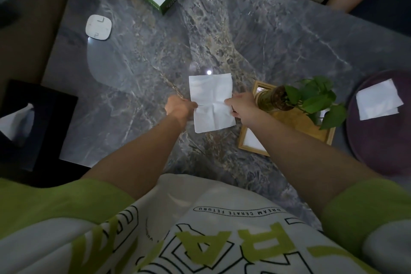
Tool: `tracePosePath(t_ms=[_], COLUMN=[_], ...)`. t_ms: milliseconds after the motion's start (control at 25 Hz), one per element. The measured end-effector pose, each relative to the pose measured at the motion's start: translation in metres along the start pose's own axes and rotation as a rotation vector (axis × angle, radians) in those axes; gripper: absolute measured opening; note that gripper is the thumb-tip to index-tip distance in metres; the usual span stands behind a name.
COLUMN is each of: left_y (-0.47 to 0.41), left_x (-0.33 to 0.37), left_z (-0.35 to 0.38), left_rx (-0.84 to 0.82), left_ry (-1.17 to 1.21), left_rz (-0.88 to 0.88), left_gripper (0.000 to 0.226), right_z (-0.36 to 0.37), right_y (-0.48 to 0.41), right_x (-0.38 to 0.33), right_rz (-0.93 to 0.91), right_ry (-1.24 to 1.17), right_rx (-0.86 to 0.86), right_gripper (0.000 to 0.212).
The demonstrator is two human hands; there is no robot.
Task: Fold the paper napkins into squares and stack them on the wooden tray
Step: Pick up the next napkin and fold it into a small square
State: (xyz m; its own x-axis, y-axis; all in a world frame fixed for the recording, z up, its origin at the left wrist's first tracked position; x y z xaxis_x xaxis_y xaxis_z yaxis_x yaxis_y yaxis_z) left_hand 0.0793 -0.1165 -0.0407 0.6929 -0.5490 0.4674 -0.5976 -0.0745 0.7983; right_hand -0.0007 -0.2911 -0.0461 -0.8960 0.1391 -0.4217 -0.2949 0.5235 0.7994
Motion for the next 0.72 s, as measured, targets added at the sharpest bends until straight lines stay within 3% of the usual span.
tracePosePath(t_ms=[320,720], left_y=[0.018,0.061], left_x=[-0.004,-0.022], left_z=[-0.007,-0.013], left_rx=[-0.317,-0.457], left_ry=[0.184,0.189], left_rz=[-0.047,0.142], left_gripper=[0.016,0.020], right_z=[-0.017,-0.049], right_y=[0.033,0.082], right_x=[0.016,0.058], right_rz=[-0.066,-0.183], right_ry=[-0.132,-0.357], right_rx=[-0.187,-0.233], right_gripper=[0.017,0.022])
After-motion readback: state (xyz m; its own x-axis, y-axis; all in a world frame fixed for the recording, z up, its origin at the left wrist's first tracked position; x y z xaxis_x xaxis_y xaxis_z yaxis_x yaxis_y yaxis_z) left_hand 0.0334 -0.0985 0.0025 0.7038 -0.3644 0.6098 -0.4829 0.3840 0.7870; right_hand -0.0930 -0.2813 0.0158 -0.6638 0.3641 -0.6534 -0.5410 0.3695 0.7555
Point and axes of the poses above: each hand's wrist, its own y-axis away from the middle knuckle, its own z-axis out of the palm, x = y × z, the point moved 2 cm from there along -y, towards the middle knuckle, and after that the axes turned 3 degrees about y, right-handed, at the moved point
